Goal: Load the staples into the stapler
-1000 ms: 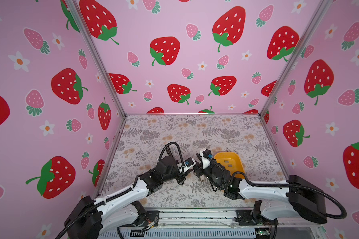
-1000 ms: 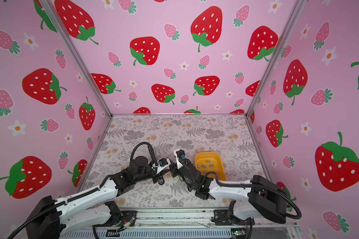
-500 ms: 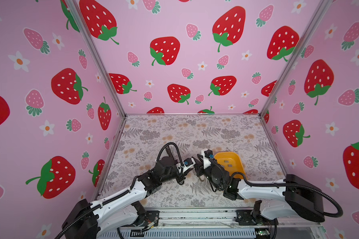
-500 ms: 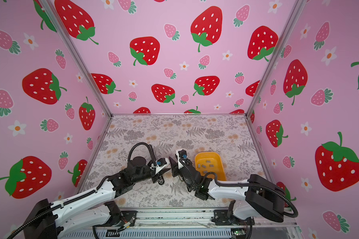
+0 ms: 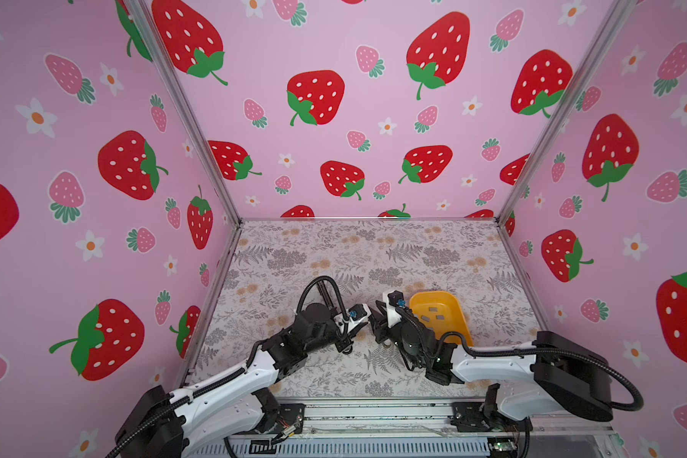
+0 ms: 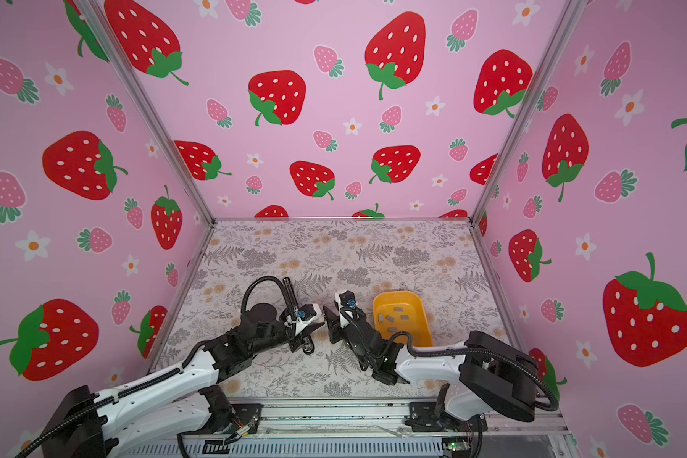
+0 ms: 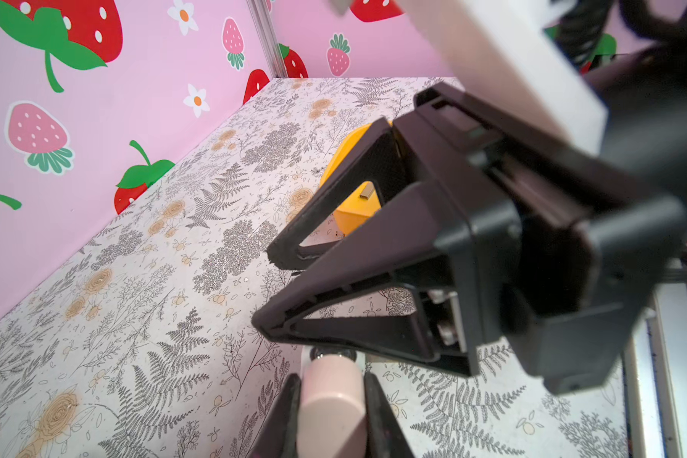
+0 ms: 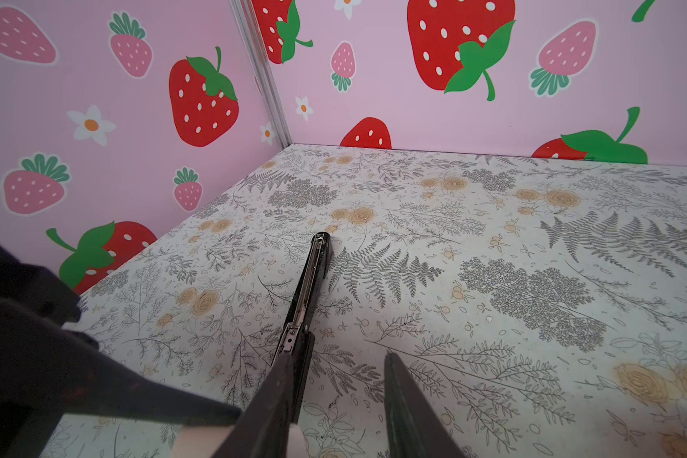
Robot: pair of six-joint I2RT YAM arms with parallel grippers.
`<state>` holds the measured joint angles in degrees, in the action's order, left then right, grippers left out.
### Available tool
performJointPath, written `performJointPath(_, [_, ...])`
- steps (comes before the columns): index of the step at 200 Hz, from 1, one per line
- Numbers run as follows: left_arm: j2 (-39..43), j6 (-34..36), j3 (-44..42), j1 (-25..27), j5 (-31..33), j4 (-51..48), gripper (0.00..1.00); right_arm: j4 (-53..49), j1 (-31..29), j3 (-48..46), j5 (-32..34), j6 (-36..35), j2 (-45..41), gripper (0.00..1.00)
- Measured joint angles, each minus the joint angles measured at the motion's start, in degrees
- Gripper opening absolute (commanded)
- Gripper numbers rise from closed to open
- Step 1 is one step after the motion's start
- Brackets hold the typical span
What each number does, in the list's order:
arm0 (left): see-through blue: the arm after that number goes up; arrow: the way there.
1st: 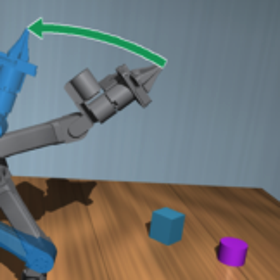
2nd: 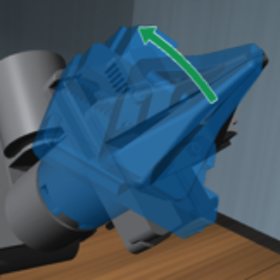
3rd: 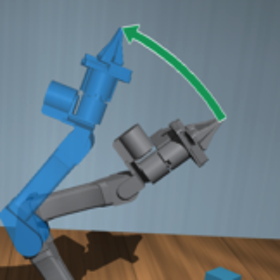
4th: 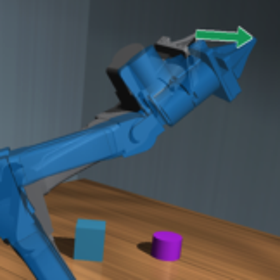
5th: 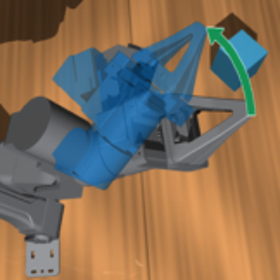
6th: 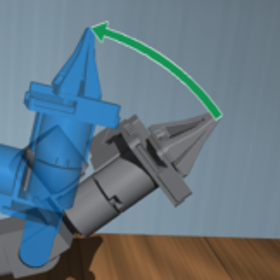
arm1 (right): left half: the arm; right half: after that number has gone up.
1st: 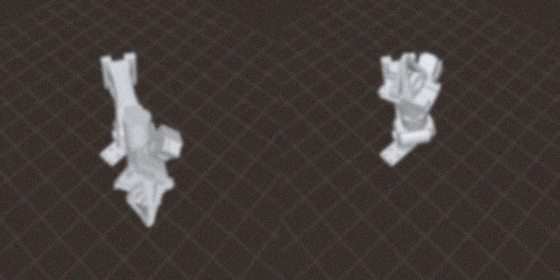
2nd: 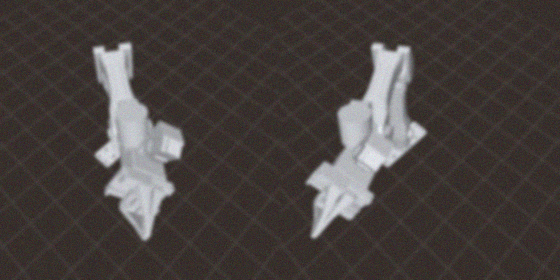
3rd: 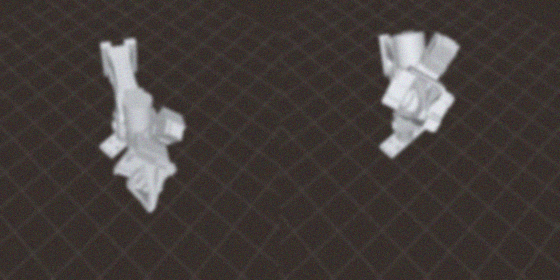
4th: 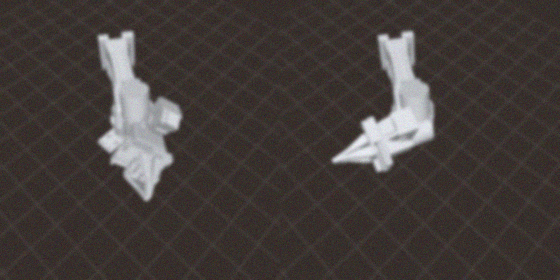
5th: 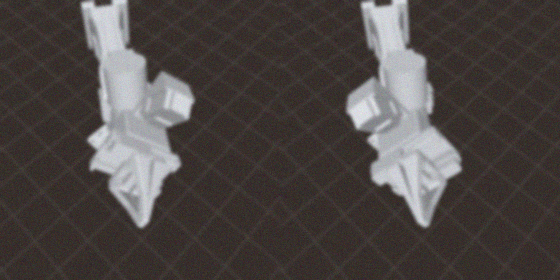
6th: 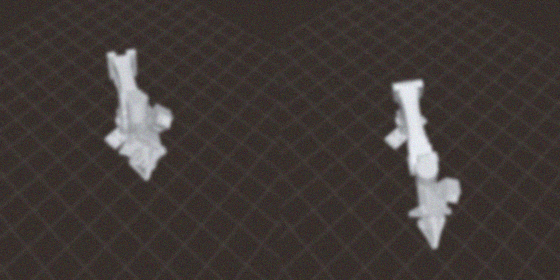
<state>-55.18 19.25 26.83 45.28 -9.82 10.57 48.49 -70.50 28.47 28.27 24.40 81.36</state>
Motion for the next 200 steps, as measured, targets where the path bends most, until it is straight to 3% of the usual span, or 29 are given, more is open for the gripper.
performJointPath(200, [1.46,0.02,0.00,-0.07,0.83,0.28,0.00,2.99,-0.07,0.61,0.61,0.31,1.51,0.39])
